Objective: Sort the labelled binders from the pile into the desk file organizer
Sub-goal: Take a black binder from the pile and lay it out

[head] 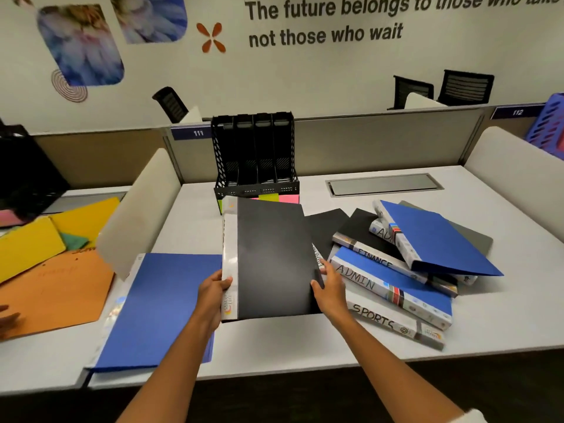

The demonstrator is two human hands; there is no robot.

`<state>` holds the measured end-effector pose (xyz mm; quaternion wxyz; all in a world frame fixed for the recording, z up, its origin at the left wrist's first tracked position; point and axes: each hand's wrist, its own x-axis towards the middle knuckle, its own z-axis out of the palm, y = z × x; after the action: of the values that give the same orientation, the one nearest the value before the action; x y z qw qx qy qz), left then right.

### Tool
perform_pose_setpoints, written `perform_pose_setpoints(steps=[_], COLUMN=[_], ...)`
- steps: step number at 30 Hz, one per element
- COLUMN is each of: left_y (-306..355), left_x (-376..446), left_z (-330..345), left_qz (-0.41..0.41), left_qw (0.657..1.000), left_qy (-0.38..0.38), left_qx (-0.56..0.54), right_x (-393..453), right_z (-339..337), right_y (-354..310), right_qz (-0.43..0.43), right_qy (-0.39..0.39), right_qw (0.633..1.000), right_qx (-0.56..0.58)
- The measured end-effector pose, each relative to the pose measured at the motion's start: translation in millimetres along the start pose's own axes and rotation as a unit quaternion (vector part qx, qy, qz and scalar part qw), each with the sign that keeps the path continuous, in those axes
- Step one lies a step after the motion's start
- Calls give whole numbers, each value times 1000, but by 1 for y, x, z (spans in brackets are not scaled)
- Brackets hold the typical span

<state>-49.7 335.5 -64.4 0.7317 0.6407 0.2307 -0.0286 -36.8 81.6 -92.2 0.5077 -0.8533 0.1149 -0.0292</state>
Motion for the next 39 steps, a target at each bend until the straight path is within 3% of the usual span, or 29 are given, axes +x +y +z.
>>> perform_pose_setpoints(steps=[15, 24, 31, 39], left_y=[-57, -65, -68, -70], left_x=[0, 2, 5, 11], left_z=[-64, -49, -23, -7], left_qz=[-44, -45, 14, -8], left_qw=[998, 995, 982, 976], left_qy=[31, 25, -9, -43], left_qx=[22, 88, 187, 214], right_x=[-46, -52, -46, -31], right_z=[60, 57, 40, 20], right_y=[18, 33, 43, 48], right_qz=[53, 71, 65, 57], right_qy=[-87, -79, -62, -77], right_qw=[994, 993, 988, 985], right_qx=[-31, -53, -123, -145])
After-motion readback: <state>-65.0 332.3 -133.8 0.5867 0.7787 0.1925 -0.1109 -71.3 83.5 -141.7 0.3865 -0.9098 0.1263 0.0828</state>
